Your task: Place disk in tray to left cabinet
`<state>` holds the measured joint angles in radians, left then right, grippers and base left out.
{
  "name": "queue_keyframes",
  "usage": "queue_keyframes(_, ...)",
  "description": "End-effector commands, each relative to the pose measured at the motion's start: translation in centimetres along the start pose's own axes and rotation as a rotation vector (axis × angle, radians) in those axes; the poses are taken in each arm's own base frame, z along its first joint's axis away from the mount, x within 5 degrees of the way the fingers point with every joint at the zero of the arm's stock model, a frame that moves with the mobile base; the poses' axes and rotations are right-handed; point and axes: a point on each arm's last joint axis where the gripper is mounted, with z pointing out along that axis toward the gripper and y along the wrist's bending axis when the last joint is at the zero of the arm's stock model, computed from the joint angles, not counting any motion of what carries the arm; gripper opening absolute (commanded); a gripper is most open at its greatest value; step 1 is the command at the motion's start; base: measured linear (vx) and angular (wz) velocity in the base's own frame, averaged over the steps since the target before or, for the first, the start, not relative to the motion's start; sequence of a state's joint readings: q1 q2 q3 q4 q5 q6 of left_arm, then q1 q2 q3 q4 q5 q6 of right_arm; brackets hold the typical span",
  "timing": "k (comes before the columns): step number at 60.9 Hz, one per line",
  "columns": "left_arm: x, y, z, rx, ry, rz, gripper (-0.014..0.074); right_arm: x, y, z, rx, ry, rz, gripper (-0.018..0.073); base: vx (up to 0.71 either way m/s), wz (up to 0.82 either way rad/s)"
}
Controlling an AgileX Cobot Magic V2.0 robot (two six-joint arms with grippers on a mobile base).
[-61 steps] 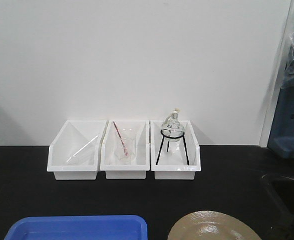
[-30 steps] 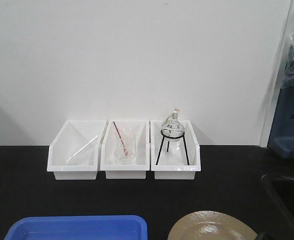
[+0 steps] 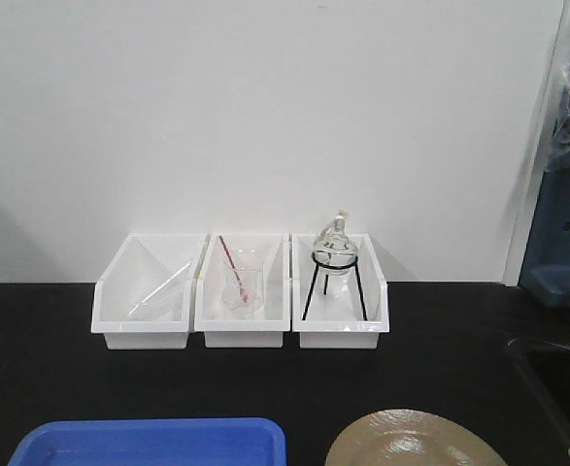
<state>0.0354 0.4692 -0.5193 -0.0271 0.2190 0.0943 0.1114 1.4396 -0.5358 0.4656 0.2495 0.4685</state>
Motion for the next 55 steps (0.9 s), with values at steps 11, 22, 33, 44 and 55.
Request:
queue_keyframes(11,-1.5,0.1,0.0,-0.005,-0.098,-0.003,0.0377,-0.7,1.8,0.5,-0.082,-0.094,-0.006,0.0428,0.0,0.0)
queue_keyframes(22,-1.5,0.1,0.0,-0.005,-0.098,-0.003,0.0377,0.2,2.4,1.9,-0.087,-0.103,-0.031,0.0428,0.0,0.0)
queue_keyframes(33,-1.5,0.1,0.0,-0.005,-0.098,-0.003,0.0377,0.4,2.4,2.2,-0.075,-0.09,-0.036,0.0396,0.0,0.0)
queue_keyframes(44,-1.5,0.1,0.0,-0.005,-0.098,-0.003,0.0377,0.4,2.4,2.2,-0.077,-0.093,-0.036,0.0276,0.0,0.0)
queue_keyframes(55,-1.5,0.1,0.0,-0.005,-0.098,-0.003,0.0377,0.5,2.4,2.0,-0.08,-0.083,-0.035,0.0092,0.0,0.0)
